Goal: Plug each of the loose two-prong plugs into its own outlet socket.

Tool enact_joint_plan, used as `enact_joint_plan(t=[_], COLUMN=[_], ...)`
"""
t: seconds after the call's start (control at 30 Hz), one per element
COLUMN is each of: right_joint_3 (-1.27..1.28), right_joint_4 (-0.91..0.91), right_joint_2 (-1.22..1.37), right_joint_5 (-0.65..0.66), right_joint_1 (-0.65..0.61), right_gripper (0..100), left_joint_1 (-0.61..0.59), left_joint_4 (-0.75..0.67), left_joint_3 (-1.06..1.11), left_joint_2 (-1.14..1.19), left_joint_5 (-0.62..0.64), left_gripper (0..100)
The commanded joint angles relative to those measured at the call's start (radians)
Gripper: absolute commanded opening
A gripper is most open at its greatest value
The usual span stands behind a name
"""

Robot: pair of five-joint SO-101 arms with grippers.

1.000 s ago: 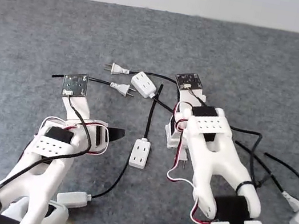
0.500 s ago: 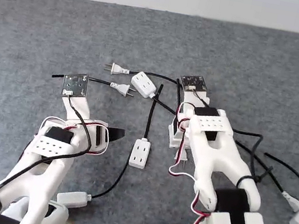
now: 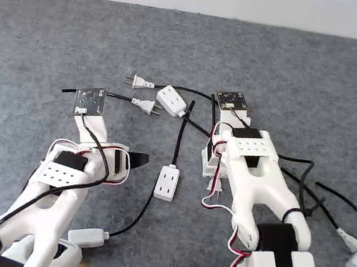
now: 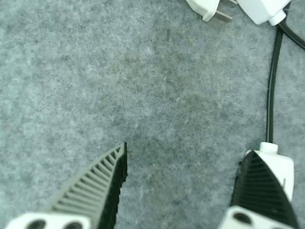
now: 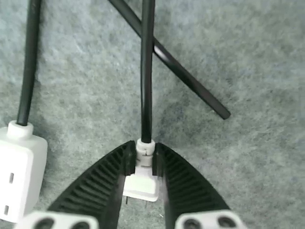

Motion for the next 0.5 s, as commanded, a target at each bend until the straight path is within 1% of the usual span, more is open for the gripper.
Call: enact_joint_plan(t=[0.0,0.07,0.47], right_joint_3=[-0.037,-0.043,-0.081], right_joint_4=[-0.013,-0.013,-0.025], right_joint_2=[-0.005,-0.005,0.019], right_joint_5=[-0.008,-0.008,-0.011], right_joint_1=[0.005,0.005,0.010], right_gripper=[7.9,9.0,8.3], left_joint_1=[0.000,0.000,0.003], left_joint_4=[-0.026,-0.026,-0.025], left_joint_3=[-0.007,-0.007,-0.007], left_joint_2=[-0.021,-0.021,-0.021], left_joint_5=[-0.009,-0.009,-0.009], left_gripper=[36,36,36])
